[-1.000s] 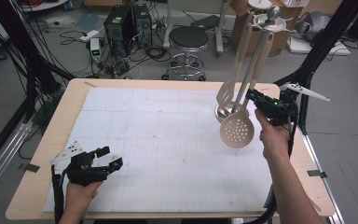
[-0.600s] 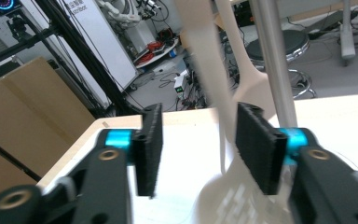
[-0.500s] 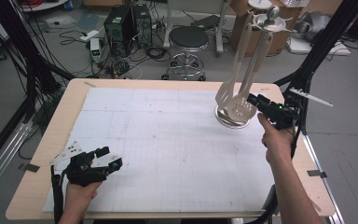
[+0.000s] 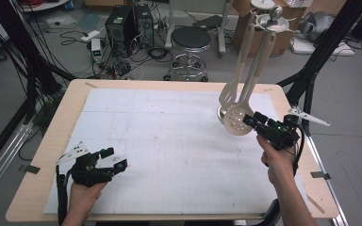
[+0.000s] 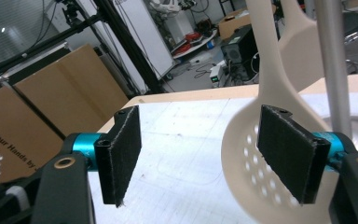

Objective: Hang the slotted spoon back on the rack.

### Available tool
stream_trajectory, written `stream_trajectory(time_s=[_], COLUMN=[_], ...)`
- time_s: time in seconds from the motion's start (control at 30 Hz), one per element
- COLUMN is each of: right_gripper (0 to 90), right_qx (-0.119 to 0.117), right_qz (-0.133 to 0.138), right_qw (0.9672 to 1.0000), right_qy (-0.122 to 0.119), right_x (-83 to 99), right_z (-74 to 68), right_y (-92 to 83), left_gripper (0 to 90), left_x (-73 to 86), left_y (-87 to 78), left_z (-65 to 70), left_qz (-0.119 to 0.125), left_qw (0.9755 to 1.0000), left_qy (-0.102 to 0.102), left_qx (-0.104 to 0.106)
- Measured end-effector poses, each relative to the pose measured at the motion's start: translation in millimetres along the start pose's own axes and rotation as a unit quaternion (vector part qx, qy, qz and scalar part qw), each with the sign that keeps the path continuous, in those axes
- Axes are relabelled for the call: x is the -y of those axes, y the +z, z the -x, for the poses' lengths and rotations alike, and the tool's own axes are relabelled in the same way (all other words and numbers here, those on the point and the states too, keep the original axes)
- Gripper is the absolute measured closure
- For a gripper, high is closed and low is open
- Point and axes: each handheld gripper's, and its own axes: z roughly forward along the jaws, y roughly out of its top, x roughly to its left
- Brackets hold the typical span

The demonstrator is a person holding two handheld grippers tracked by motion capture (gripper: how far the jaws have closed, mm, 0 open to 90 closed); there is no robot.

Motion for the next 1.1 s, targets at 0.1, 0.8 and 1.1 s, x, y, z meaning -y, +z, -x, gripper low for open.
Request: stream_trajectory(time_s=[0.1, 0.8, 1.1], right_gripper=[29.7, 29.7, 29.3], right_qx=[-0.008, -0.05, -0.05], right_qz=[0.001, -0.055, -0.057], right_qw=[1.0, 0.9964, 0.9967], right_qy=[-0.001, -0.04, -0.03], right_x=[11.9, 71.9, 87.3], right_z=[-0.1, -9.7, -4.0], right_y=[-0.7, -1.1, 0.6], left_gripper=[11.4, 11.4, 11.4], left_x=[-0.1, 0.8, 6.3], left_y=[1.9, 9.7, 14.2], left_z=[-0.5, -1.4, 0.1], left_qz=[-0.002, -0.008, -0.013], left_qw=[1.0, 1.0, 0.9998], left_qy=[0.0, 0.002, 0.01], left_qx=[0.002, 0.006, 0.005])
